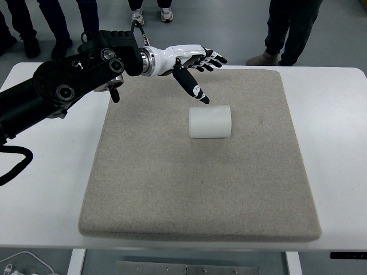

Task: Upright white cup

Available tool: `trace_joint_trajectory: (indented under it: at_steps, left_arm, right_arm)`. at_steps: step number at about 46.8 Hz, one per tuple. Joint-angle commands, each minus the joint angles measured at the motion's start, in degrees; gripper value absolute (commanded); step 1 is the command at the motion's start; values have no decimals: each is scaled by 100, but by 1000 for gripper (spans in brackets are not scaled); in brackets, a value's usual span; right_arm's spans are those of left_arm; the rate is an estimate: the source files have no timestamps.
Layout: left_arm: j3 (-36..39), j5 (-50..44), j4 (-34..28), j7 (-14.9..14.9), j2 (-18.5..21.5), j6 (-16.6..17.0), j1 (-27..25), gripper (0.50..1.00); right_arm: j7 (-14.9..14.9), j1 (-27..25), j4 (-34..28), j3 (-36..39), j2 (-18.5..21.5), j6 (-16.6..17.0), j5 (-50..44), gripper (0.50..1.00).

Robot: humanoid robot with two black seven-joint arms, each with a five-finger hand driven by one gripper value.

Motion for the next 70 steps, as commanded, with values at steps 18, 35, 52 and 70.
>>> trace_joint_trajectory:
  at_steps: [18, 35, 52, 70]
  left_arm:
    - [-7, 500, -580, 892, 0, 111, 77, 990]
    - [222, 579, -518, 901, -307, 462, 103, 990]
    - [442, 605, -255, 892, -659, 630, 217, 988]
    - [494, 728, -53, 875, -800, 638, 296, 986]
  right_arm:
    - [0, 0, 0, 1, 0, 0, 0, 930]
    - [0, 0, 0, 1, 0, 0, 0, 930]
    - [0, 0, 0, 1, 0, 0, 0, 930]
    - [0, 0, 0, 1, 0, 0, 0, 930]
